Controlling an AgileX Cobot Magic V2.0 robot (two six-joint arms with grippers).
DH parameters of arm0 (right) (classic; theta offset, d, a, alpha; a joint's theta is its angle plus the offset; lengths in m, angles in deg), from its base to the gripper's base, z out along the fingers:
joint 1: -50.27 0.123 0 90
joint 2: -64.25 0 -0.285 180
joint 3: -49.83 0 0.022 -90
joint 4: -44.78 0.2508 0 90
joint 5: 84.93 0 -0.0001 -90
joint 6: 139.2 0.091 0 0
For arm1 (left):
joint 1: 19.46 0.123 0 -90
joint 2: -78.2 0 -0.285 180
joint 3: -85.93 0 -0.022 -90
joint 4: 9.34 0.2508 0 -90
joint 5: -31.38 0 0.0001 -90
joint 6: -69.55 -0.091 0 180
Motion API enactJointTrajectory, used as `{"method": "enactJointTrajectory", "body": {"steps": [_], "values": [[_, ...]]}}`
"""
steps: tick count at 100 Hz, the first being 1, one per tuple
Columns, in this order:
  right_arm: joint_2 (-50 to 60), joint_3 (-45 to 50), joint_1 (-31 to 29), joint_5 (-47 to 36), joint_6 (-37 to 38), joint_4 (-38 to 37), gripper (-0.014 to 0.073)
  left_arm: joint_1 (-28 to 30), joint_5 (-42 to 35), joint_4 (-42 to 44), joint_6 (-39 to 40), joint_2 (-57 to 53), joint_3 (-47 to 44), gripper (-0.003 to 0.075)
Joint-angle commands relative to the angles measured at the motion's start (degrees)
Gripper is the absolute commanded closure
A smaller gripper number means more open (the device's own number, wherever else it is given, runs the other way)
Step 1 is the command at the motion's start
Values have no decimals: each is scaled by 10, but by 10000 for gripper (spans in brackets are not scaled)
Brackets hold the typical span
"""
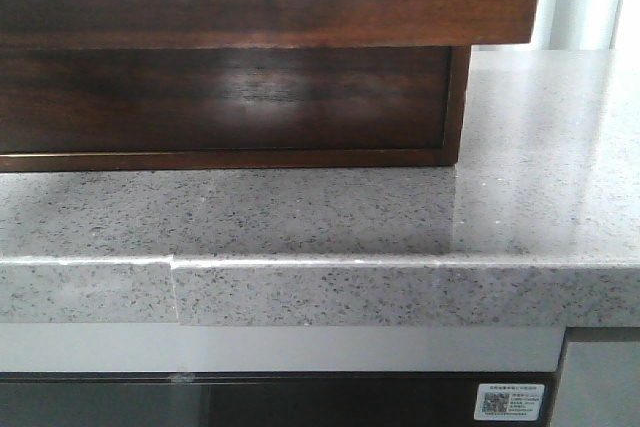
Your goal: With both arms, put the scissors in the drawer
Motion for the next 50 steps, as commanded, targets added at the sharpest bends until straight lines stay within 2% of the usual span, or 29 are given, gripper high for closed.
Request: {"method": "enactJointTrajectory", "body": {"steps": [1, 10, 16, 50], "values": [[2, -14, -3, -40, 0, -7, 580, -5, -43, -12, 6, 5, 19, 602], [2, -14, -3, -40, 0, -7, 657, -5, -43, -12, 6, 5, 19, 692], [2, -14, -3, -40, 0, -7, 662, -5, -43, -12, 6, 5, 19, 741], [2, -14, -3, -29, 0, -10, 662, -5, -40, -17, 9, 5, 19, 741]]}}
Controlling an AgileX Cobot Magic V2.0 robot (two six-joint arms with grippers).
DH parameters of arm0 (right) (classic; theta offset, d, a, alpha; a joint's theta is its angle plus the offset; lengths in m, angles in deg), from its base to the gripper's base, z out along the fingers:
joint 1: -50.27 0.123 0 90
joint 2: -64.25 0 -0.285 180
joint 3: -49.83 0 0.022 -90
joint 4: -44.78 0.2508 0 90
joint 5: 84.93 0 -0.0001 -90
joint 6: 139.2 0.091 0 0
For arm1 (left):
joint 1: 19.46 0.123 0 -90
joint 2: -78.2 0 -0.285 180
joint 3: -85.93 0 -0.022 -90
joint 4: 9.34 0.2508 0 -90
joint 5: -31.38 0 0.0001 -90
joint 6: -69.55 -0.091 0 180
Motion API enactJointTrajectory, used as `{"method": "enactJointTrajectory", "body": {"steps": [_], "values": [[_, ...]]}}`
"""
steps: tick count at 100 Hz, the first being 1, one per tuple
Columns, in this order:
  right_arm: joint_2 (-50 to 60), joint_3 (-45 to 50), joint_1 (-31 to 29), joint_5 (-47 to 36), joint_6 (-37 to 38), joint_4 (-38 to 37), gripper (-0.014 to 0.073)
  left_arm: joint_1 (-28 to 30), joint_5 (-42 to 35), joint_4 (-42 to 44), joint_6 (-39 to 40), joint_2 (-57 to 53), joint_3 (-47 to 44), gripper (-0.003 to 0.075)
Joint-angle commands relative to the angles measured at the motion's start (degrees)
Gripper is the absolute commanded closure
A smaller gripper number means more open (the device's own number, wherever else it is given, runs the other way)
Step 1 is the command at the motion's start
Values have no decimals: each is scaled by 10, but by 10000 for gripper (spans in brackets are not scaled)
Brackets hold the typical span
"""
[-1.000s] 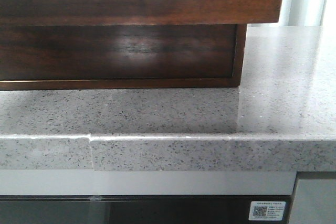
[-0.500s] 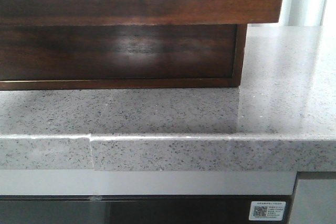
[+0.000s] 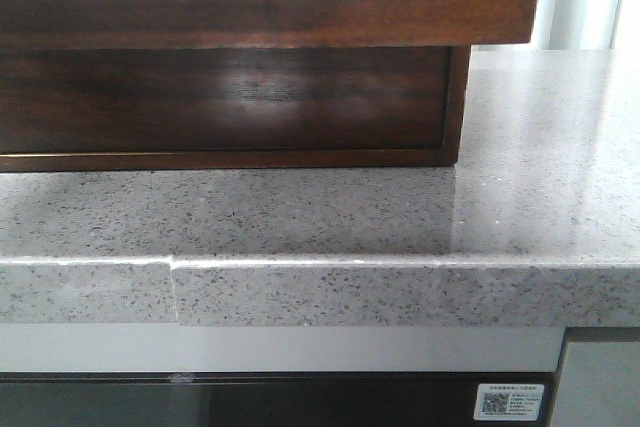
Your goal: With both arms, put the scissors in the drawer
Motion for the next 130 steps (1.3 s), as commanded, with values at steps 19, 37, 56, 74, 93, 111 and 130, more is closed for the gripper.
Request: {"method": "enactJointTrajectory", "body": {"steps": [19, 37, 56, 74, 93, 111, 130], "values": [[2, -14, -3, -34, 0, -7, 662, -5, -40, -15, 7, 5, 19, 741], [2, -14, -3, -34, 0, -7, 662, 2, -38, -14, 7, 3, 18, 741], [2, -14, -3, -34, 0, -7, 662, 27, -153, -5, 32, -47, -71, 741], [2, -14, -3, -34, 0, -7, 662, 27, -300, 65, 121, -151, -222, 741], [2, -14, -3, -34, 0, -7, 662, 27, -378, 189, 267, -235, -349, 741], [2, -14, -3, -34, 0, -7, 662, 27, -443, 173, 267, -274, -414, 741], [2, -14, -3, -36, 0, -7, 662, 33, -465, 154, 267, -297, -416, 741]]}}
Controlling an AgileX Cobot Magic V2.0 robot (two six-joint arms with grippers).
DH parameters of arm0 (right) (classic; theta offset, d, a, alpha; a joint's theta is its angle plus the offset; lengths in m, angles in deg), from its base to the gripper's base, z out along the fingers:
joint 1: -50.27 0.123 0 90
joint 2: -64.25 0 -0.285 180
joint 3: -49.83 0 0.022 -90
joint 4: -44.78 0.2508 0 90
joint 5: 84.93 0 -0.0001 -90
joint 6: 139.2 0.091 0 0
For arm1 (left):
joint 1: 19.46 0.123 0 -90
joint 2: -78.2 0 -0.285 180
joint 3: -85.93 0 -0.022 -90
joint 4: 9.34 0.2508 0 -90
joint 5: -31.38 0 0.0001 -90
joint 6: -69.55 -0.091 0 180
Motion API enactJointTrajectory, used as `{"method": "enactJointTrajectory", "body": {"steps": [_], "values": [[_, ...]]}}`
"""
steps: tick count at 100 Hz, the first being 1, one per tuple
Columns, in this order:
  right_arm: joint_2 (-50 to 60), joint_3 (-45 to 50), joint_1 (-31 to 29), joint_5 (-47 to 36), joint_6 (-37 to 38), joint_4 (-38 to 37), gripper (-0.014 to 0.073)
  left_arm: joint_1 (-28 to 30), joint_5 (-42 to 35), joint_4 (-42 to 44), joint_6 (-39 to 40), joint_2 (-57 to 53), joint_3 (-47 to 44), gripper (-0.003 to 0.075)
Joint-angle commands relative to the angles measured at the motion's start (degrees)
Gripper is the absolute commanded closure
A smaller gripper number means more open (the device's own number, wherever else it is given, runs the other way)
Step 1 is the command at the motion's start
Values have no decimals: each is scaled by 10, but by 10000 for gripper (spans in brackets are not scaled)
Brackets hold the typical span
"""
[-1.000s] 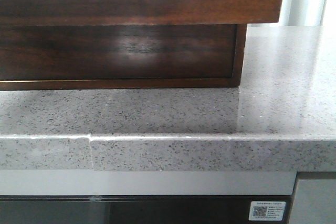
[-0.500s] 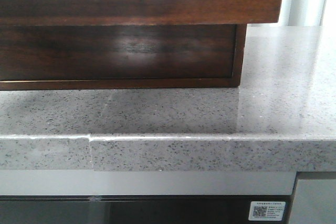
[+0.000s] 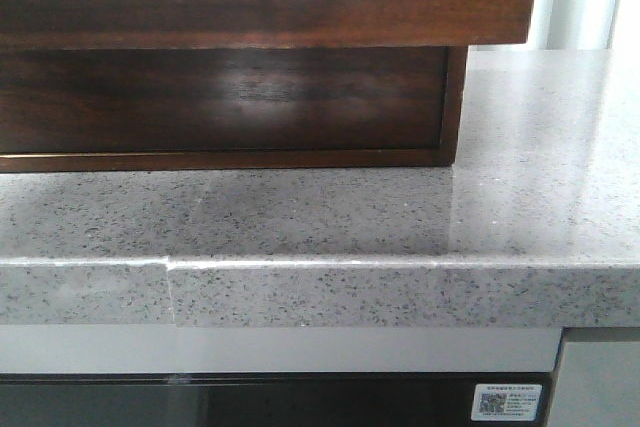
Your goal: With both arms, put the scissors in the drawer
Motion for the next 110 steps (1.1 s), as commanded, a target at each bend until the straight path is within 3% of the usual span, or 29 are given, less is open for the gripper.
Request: {"method": "enactJointTrajectory", "body": {"steps": [1, 89, 101, 110], "values": [[0, -14, -3, -37, 0, -5, 662, 5, -57, -16, 7, -19, -21, 741], [12, -6, -2, -46, 0, -6, 662, 5, -57, -16, 7, -19, -21, 741], [67, 57, -2, -118, 0, -24, 662, 5, -57, -16, 7, -19, -21, 741], [132, 136, -9, -225, 0, -29, 662, 5, -57, -16, 7, -19, -21, 741]]}}
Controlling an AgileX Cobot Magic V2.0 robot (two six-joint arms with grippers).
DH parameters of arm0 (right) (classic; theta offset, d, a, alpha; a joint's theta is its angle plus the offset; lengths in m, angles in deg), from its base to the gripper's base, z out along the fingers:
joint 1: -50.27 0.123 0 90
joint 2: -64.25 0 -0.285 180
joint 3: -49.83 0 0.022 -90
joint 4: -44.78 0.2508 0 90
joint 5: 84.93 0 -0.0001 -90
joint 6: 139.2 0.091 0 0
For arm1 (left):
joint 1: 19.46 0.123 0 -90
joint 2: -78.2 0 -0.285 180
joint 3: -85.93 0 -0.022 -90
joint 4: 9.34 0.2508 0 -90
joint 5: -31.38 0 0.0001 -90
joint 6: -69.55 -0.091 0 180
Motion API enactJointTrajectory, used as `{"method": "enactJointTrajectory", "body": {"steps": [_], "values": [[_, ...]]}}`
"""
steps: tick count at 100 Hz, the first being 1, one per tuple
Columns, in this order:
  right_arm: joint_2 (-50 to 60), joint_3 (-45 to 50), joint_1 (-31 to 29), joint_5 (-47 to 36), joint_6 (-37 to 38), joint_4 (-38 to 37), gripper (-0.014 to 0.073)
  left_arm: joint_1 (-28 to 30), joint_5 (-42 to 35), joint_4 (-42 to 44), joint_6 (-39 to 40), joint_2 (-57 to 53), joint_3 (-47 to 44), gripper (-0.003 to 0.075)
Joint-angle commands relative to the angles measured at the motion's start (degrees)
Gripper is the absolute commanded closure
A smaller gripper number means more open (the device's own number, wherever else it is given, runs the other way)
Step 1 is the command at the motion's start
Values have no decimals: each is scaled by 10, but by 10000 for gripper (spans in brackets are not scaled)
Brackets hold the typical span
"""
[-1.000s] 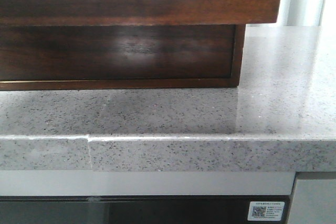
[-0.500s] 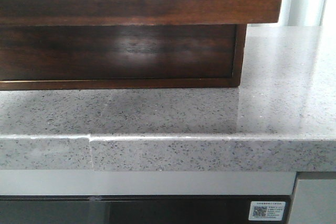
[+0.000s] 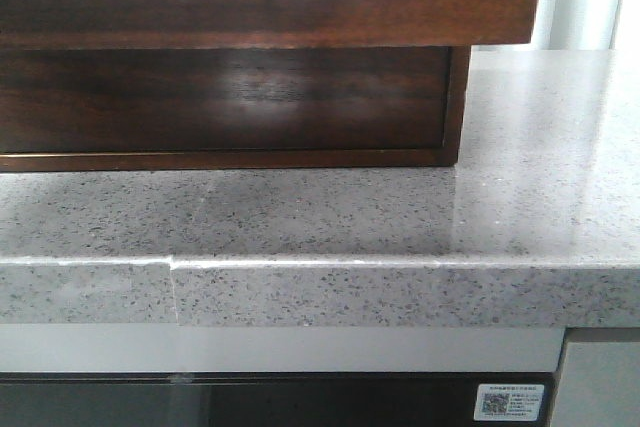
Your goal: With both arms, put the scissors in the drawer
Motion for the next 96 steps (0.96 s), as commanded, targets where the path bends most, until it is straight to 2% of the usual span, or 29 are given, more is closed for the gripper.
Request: {"method": "enactJointTrajectory", "body": {"steps": [1, 15, 26, 40, 45, 96], "values": [[52, 55, -8, -134, 0, -12, 662, 0, -47, -5, 6, -19, -21, 741], [160, 192, -21, -273, 0, -9, 662, 0, -47, -5, 6, -19, -21, 741], [238, 269, -27, -326, 0, 6, 662, 0, -47, -5, 6, -19, -21, 741], [300, 313, -29, -332, 0, 6, 662, 0, -47, -5, 6, -19, -21, 741], [316, 312, -29, -311, 0, 6, 662, 0, -47, -5, 6, -19, -21, 741], [314, 312, -29, -312, 0, 6, 662, 0, -47, -5, 6, -18, -21, 741]]}}
